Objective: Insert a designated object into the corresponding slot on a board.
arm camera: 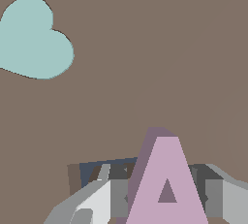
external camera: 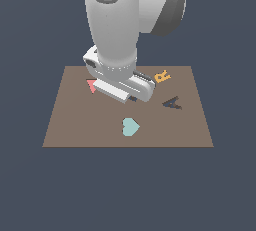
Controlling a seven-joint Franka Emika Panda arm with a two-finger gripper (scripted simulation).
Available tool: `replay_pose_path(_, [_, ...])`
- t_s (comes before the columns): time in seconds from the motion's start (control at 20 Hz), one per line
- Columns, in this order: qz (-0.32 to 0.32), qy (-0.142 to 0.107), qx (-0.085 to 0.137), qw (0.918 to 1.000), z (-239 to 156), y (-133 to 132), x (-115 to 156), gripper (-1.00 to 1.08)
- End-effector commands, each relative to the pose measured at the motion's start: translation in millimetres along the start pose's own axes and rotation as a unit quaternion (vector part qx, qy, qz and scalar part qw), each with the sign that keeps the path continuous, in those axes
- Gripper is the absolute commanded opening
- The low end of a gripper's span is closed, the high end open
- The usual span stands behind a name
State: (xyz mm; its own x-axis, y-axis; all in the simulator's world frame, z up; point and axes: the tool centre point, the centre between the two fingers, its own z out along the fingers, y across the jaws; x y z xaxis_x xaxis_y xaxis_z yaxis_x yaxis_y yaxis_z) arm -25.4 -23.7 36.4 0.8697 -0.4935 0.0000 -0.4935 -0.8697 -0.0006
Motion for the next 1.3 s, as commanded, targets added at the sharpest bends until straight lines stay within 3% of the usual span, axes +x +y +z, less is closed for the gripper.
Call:
replay_pose_path(0.0, [0.040,0.000,0.000,0.9992,0,-11,-11,-1.00])
replay_pose_path(0.25, [0.115,0.000,0.000,0.9934,-1,-34,-28,-1.00])
replay_pose_path(0.5, [0.188,0.000,0.001,0.9821,-2,-60,-42,-1.00])
replay_pose_path(1.25, [0.372,0.000,0.001,0.9282,-3,-135,-56,-1.00])
